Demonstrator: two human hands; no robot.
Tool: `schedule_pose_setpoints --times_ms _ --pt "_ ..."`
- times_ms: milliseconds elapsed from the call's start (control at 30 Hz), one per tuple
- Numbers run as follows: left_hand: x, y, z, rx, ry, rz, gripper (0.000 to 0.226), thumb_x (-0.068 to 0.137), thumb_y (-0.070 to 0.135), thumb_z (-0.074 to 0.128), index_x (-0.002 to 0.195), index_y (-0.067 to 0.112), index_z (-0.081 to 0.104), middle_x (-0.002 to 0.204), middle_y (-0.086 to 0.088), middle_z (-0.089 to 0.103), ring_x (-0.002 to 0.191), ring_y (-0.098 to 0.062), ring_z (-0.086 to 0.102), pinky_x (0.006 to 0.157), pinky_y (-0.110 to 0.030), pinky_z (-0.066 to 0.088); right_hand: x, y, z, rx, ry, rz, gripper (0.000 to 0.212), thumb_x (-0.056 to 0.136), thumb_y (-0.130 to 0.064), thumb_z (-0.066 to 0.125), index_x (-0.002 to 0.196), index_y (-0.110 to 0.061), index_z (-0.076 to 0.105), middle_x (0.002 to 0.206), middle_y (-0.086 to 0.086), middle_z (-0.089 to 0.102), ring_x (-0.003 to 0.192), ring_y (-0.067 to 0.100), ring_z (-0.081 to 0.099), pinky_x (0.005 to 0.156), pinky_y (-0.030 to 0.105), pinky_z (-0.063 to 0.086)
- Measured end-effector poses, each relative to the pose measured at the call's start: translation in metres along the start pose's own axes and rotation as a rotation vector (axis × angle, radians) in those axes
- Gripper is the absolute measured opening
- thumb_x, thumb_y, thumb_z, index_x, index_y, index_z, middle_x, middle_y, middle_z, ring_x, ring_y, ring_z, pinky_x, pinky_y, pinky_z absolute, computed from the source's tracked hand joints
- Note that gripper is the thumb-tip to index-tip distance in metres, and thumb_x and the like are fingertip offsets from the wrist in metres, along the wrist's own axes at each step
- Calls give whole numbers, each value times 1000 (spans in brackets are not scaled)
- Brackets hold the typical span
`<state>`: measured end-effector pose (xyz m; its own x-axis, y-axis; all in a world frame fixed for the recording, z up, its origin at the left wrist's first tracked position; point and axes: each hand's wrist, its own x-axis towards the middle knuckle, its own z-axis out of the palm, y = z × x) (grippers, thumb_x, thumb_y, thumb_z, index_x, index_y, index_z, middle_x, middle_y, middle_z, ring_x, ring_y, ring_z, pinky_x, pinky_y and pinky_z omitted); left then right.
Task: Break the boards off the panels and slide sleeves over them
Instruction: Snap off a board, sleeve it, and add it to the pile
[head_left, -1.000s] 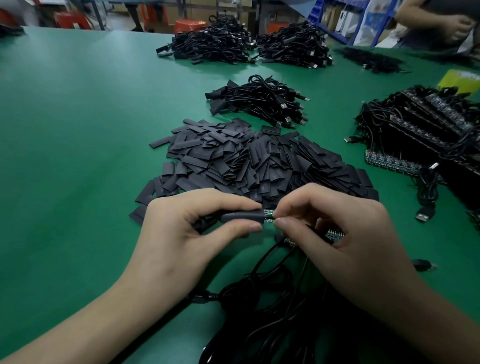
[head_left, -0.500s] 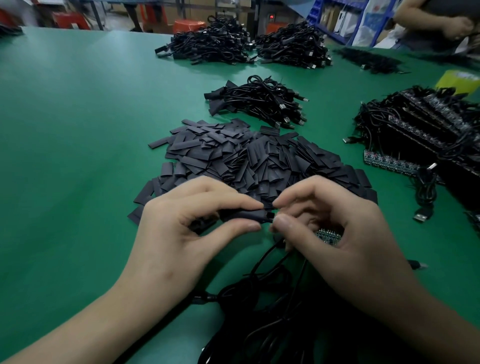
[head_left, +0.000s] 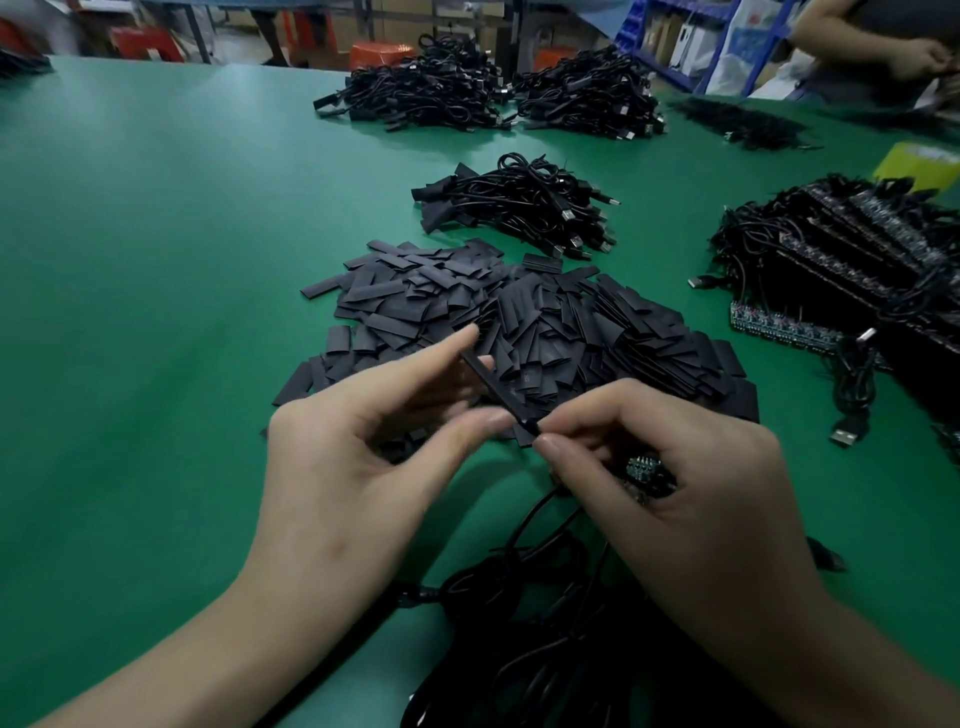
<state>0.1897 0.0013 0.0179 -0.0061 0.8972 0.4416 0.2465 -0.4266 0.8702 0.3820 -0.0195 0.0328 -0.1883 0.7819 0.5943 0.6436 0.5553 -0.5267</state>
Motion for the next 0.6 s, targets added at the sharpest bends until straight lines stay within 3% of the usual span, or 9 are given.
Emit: schedule_pose_setpoints --times_ms 100,300,600 --pt "1 0 -2 37 -86 30 60 77 46 77 133 30 64 110 13 75 101 -11 73 95 -30 56 -1 1 0 -6 3 -2 4 92 -23 71 91 -21 74 80 -17 68 76 -1 65 63 19 50" --pt "5 -2 -6 88 -146 74 70 69 52 82 132 28 65 113 12 74 105 -12 72 98 -36 55 -1 2 -2 19 -2 -7 4 93 -23 71 91 -21 74 81 -18 68 77 -1 65 65 15 50" --pt "4 2 -8 171 -136 118 57 72 53 79 121 26 69 110 13 74 104 -10 71 94 -30 55 0 4 -5 117 -105 -49 11 96 -15 65 97 -18 75 86 -14 71 80 7 69 66 26 51"
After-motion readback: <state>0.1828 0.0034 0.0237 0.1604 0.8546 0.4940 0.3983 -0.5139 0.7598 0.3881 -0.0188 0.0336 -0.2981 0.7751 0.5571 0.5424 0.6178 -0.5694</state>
